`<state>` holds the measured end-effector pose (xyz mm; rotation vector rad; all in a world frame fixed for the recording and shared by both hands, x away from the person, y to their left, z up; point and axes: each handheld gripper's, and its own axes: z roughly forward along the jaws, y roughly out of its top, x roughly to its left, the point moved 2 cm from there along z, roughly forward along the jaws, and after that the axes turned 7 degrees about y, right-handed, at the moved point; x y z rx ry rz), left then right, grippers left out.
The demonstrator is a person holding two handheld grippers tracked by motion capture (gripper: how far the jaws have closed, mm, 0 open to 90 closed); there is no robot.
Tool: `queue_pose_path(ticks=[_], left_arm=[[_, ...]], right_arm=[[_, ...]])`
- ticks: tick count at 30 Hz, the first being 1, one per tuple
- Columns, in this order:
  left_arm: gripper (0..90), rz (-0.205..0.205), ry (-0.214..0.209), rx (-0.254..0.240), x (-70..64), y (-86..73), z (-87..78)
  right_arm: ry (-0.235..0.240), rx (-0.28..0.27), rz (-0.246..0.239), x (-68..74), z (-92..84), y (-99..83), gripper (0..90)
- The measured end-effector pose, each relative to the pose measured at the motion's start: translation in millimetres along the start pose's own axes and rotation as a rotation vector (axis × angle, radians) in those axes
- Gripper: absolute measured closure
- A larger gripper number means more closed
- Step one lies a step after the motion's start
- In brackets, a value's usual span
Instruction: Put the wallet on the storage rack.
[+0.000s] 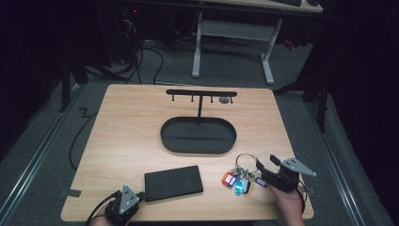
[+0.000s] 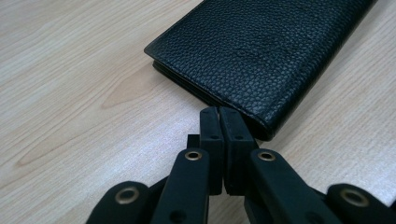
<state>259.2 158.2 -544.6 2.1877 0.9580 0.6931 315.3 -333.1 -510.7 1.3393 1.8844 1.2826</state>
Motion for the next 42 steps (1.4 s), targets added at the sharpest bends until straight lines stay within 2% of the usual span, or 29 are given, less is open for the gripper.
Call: queue_pose_path(ticks=[5, 9, 13, 19, 31, 37, 40, 42], left_arm=[[88.0, 0.045, -0.005, -0.004, -8.5, 0.9, -2.5], [87.1, 0.06, -0.019, -0.012, -14.2, 2.0, -5.5], [86.6, 0.051, -0.031, -0.031, -16.4, 3.2, -8.8], [86.6, 0.06, -0.033, -0.038, -21.4, 2.8, -12.6], [87.8, 0.072, -0.057, -0.057, -32.3, 4.2, -13.2], [87.7, 0.101, -0.102, -0.072, -49.6, 14.6, -6.3], [87.2, 0.129, -0.135, -0.083, -62.0, 20.1, -5.6], [87.1, 0.154, -0.136, -0.108, -66.8, 24.9, -9.8]], right_arm=[[-0.009, 0.002, 0.003, 2.2, -0.2, -0.2, 34.5], [-0.015, -0.004, 0.006, 3.3, 1.1, 0.4, 34.6], [-0.01, 0.004, 0.007, 5.9, 5.5, 1.2, 34.8], [-0.009, 0.006, 0.001, 8.6, 10.6, 3.4, 35.2], [-0.029, -0.016, 0.002, 12.8, 13.7, 8.3, 36.5], [-0.033, -0.023, 0.002, 12.8, 11.6, 8.7, 36.6], [-0.036, -0.026, 0.007, 11.8, 9.1, 8.3, 36.6], [-0.04, -0.029, 0.012, 11.7, 8.5, 8.1, 36.6]])
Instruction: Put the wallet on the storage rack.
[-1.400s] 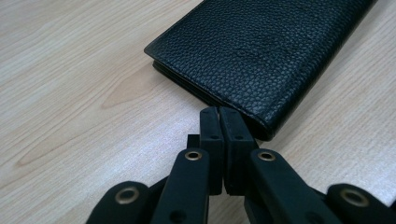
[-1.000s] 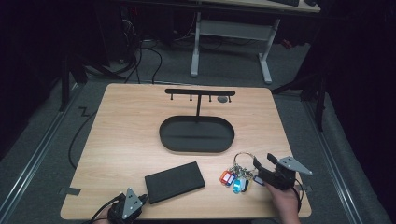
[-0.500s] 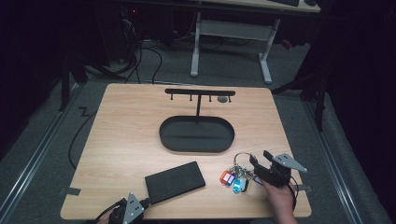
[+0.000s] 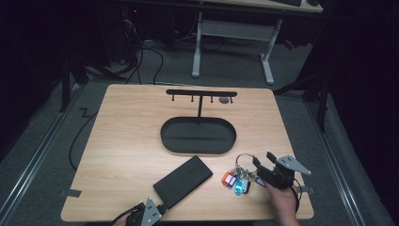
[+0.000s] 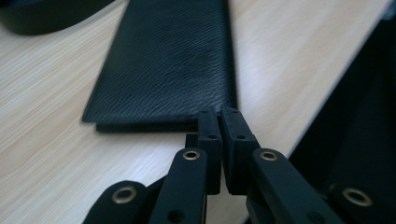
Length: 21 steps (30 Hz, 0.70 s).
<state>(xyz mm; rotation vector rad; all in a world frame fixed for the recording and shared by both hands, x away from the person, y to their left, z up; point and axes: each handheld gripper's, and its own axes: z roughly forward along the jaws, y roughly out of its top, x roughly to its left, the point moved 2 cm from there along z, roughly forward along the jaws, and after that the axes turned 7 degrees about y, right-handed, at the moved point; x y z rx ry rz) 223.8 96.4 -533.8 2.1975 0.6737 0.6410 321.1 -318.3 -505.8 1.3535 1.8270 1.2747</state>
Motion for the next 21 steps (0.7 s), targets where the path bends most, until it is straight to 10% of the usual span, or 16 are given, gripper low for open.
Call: queue_pose_path(ticks=[13, 21], left_arm=[[68.7, 0.028, 0.055, -0.071, 9.9, 13.3, -1.8], [53.6, 0.058, 0.005, -0.053, 6.0, 20.8, 12.9]], right_arm=[[-0.006, 0.013, -0.005, 0.6, 3.4, -2.0, 36.7], [-0.01, 0.027, -0.014, 2.9, 1.6, -3.0, 36.8]])
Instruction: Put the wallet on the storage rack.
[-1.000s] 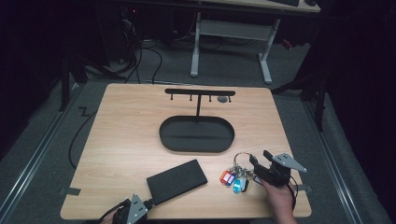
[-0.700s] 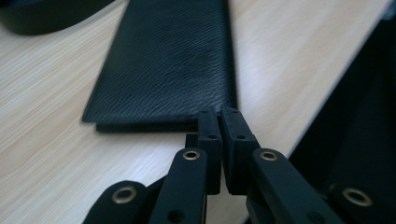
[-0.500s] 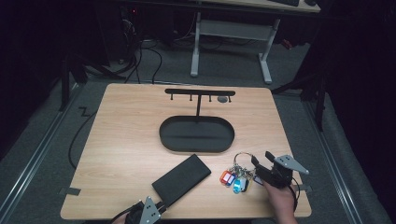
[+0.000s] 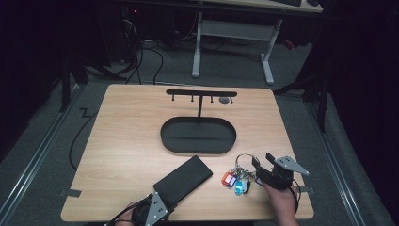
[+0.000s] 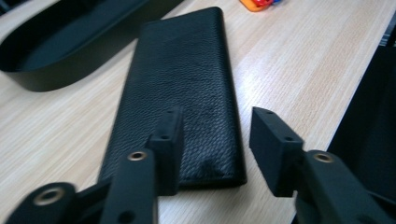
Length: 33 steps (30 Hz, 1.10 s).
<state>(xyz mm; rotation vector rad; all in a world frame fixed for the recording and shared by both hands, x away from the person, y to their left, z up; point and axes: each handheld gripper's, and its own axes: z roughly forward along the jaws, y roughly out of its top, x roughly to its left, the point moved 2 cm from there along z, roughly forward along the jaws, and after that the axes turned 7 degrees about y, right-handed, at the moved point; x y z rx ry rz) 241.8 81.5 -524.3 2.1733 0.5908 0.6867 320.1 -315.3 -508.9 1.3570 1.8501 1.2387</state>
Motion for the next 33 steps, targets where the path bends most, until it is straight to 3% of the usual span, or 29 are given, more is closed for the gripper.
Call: queue_pose_path(ticks=[6, 10, 11, 12, 13, 14, 16, 21, 24, 33], left_arm=[[49.0, 0.055, -0.009, -0.001, -3.8, 8.6, 14.7], [47.5, 0.124, -0.007, 0.017, -6.6, 13.7, 34.8], [47.9, 0.124, -0.007, 0.017, -6.6, 13.7, 34.8], [48.3, 0.157, 0.016, 0.033, -7.6, 12.8, 42.0], [48.2, 0.157, 0.016, 0.033, -7.6, 12.8, 42.0], [48.2, 0.195, 0.041, 0.027, -8.6, 10.8, 43.8], [48.6, 0.213, 0.054, 0.009, -9.3, 8.2, 43.7], [52.5, 0.198, 0.046, -0.009, -7.0, 5.0, 43.9], [62.1, 0.198, 0.046, -0.007, -6.1, 5.6, 42.4], [75.0, 0.161, 0.054, -0.021, -2.3, 5.7, 37.3]], right_arm=[[-0.018, 0.003, -0.001, -3.2, -12.0, -6.0, 36.8], [-0.052, 0.004, 0.018, -13.4, -29.9, -16.1, 36.8], [-0.052, 0.004, 0.018, -13.4, -29.9, -16.1, 36.8], [-0.067, 0.002, 0.028, -18.0, -38.0, -19.8, 36.9], [-0.067, 0.002, 0.028, -18.0, -38.0, -19.8, 36.9], [-0.081, -0.002, 0.038, -22.3, -45.4, -23.1, 37.0], [-0.091, -0.006, 0.048, -25.3, -52.6, -25.8, 37.1], [-0.104, -0.012, 0.053, -28.8, -62.9, -29.6, 37.1], [-0.108, -0.021, 0.062, -31.1, -71.0, -31.9, 37.1], [-0.096, -0.029, 0.073, -32.8, -70.1, -31.4, 37.4]])
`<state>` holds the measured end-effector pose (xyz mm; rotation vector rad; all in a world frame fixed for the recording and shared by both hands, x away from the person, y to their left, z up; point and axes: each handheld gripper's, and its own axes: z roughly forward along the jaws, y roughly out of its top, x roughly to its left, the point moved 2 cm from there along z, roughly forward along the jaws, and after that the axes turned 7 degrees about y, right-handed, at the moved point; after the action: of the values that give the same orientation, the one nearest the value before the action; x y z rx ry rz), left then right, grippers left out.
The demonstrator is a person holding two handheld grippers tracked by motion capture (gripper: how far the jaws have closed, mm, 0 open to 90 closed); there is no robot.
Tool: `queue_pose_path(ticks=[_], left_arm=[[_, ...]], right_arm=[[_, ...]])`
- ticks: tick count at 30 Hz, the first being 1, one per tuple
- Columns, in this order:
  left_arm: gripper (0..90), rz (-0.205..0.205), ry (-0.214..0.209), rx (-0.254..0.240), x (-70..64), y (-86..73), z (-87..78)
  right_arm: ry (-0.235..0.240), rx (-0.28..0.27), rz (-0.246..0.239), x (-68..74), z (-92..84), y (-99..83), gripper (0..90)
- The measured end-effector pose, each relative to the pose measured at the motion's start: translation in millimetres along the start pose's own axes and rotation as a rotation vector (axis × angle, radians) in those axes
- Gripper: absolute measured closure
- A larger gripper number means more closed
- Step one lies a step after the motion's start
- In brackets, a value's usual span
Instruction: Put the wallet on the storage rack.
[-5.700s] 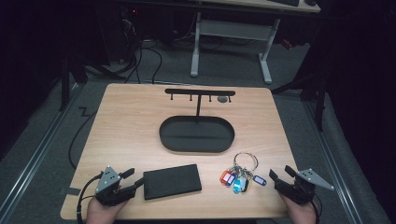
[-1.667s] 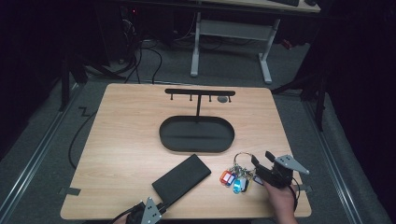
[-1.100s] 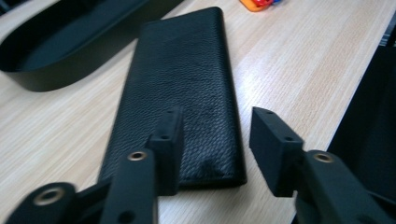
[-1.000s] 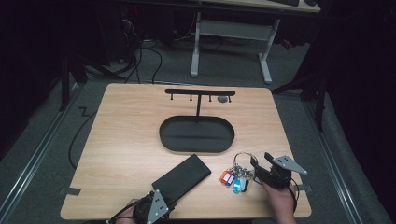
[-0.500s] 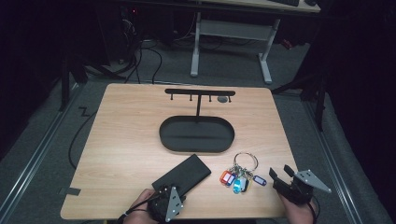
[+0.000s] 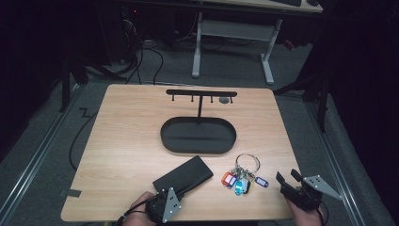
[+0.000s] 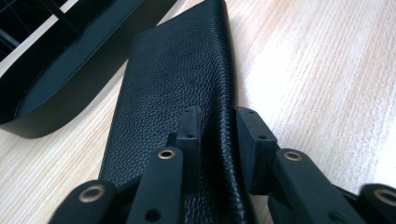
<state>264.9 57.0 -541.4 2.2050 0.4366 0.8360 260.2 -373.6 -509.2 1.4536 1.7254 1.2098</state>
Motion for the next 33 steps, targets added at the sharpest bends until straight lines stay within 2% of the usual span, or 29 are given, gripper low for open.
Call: queue_pose_path(ticks=[2, 4, 5, 7, 11, 12, 15, 19, 20, 23, 33], left_arm=[[76.5, -0.016, 0.004, -0.015, 2.2, 0.2, -2.8], [78.1, -0.065, 0.004, -0.049, 7.8, 0.9, -8.5], [78.9, -0.065, 0.004, -0.049, 7.8, 0.9, -8.5], [79.7, -0.104, 0.007, -0.072, 13.0, 0.5, -14.3], [80.7, -0.128, 0.011, -0.088, 16.7, -0.7, -19.7], [80.9, -0.147, 0.014, -0.101, 19.7, -1.2, -23.1], [81.8, -0.155, 0.029, -0.126, 23.3, -0.7, -29.7], [82.3, -0.203, 0.028, -0.159, 30.4, -1.0, -37.6], [82.4, -0.203, 0.028, -0.159, 30.4, -1.0, -37.6], [82.6, -0.259, 0.02, -0.183, 38.3, -2.6, -44.2], [83.0, -0.317, 0.022, -0.207, 49.0, -5.5, -52.4]], right_arm=[[0.006, 0.001, 0.001, 0.9, 2.3, 0.8, 37.3], [0.017, 0.006, 0.0, 2.7, 6.7, 2.1, 37.4], [0.017, 0.006, 0.0, 2.7, 6.7, 2.1, 37.4], [0.027, 0.008, -0.005, 4.7, 10.6, 3.1, 37.4], [0.038, 0.012, -0.014, 7.8, 14.4, 4.5, 37.5], [0.04, 0.014, -0.015, 8.3, 15.3, 4.8, 37.5], [0.044, 0.015, -0.012, 8.8, 16.6, 5.2, 37.7], [0.046, 0.014, -0.01, 8.6, 16.5, 5.3, 37.8], [0.046, 0.014, -0.01, 8.6, 16.5, 5.3, 37.8], [0.044, 0.012, -0.012, 7.5, 15.6, 5.2, 37.9], [0.04, 0.014, -0.004, 6.1, 15.2, 4.5, 37.9]])
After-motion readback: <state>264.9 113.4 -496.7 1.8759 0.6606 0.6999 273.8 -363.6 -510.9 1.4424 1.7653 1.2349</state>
